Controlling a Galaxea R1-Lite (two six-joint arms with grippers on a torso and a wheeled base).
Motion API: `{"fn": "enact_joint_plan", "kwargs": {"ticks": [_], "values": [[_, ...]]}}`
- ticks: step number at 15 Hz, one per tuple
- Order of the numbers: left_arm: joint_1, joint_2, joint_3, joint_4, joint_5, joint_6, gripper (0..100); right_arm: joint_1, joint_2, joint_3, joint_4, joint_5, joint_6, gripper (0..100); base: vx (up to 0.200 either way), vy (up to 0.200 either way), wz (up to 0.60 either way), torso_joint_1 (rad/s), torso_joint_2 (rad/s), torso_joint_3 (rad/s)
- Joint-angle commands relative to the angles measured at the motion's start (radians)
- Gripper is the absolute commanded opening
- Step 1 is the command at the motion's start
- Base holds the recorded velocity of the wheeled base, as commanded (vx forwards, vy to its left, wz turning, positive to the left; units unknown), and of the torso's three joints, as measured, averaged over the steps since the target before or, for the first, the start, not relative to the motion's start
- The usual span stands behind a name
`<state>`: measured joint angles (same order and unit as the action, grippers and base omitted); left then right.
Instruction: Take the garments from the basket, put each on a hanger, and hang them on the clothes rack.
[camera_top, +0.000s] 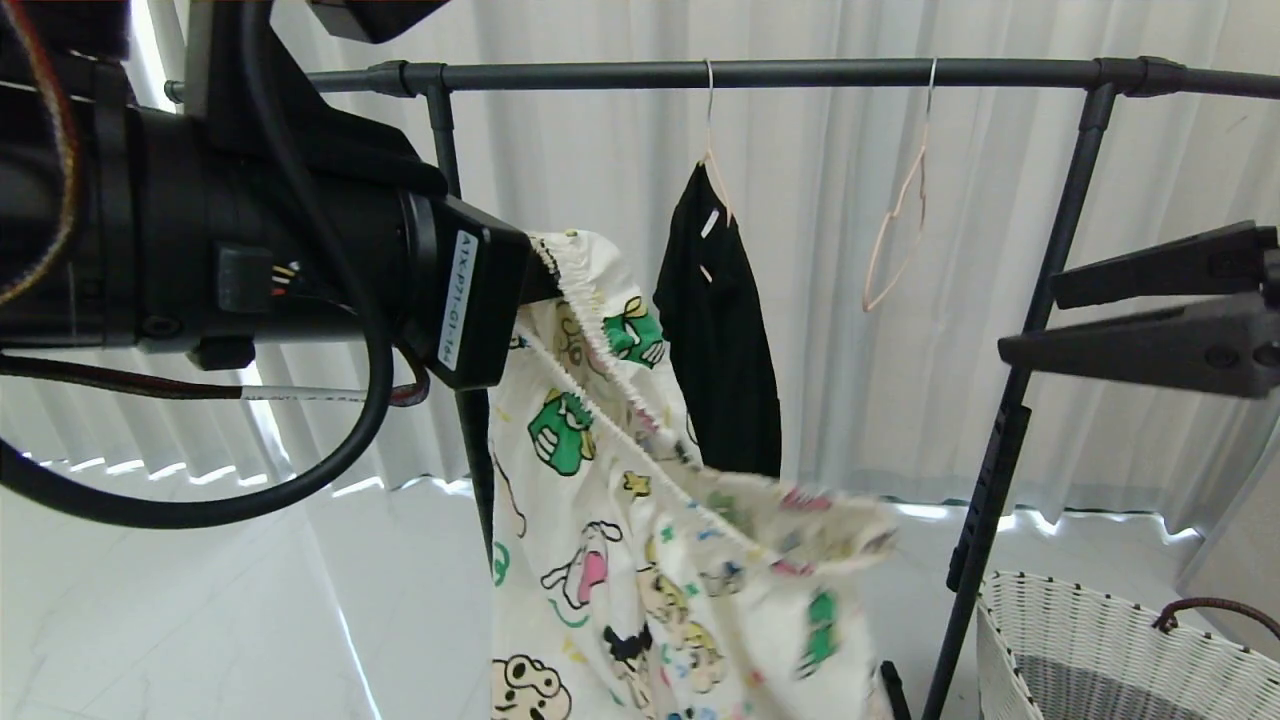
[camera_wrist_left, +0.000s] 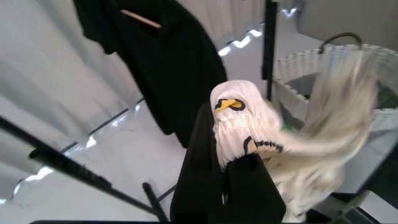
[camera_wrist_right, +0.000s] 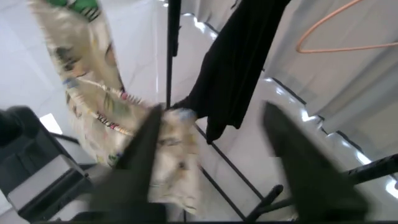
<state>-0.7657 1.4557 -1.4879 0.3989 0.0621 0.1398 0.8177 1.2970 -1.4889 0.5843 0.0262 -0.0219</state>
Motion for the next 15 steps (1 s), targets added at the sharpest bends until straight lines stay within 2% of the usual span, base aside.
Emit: {"fn": "enact_joint_plan", "kwargs": {"ticks": [1,4,6,7,8,9,10,13,14,15], "values": [[0.0,0.014,0.0,0.0,0.033,0.0,0,0.024,-0.031,0.056,-0.001,0.001,-0.056,100,0.0,0.0,0.0,0.0,0.0,0.0],[0.0,0.011,0.006,0.001,0.05,0.003,0,0.006,-0.038,0.084,-0.023,-0.014,-0.079,100,0.0,0.0,0.0,0.0,0.0,0.0],[0.003,-0.003,0.04,0.006,0.093,0.027,0,-0.064,-0.035,0.084,-0.011,-0.075,-0.084,100,0.0,0.0,0.0,0.0,0.0,0.0],[0.02,-0.02,0.077,0.006,0.139,0.08,0,-0.101,-0.03,0.091,0.028,-0.183,-0.084,100,0.0,0.0,0.0,0.0,0.0,0.0],[0.051,-0.041,0.127,0.005,0.156,0.13,0,-0.132,-0.03,0.099,0.098,-0.336,-0.084,100,0.0,0.0,0.0,0.0,0.0,0.0],[0.069,-0.058,0.156,0.003,0.154,0.149,0,-0.138,-0.036,0.127,0.114,-0.42,-0.081,100,0.0,0.0,0.0,0.0,0.0,0.0],[0.08,-0.071,0.181,0.001,0.154,0.149,0,-0.146,-0.047,0.154,0.114,-0.453,-0.078,100,0.0,0.0,0.0,0.0,0.0,0.0],[0.089,-0.137,0.285,-0.002,0.157,0.149,0,-0.176,-0.097,0.23,0.111,-0.462,-0.075,100,0.0,0.0,0.0,0.0,0.0,0.0],[0.089,-0.156,0.321,-0.005,0.157,0.149,0,-0.176,-0.108,0.246,0.101,-0.463,-0.05,100,0.0,0.0,0.0,0.0,0.0,0.0],[0.089,-0.173,0.345,-0.005,0.159,0.149,0,-0.176,-0.113,0.268,0.074,-0.46,0.011,100,0.0,0.0,0.0,0.0,0.0,0.0]]}}
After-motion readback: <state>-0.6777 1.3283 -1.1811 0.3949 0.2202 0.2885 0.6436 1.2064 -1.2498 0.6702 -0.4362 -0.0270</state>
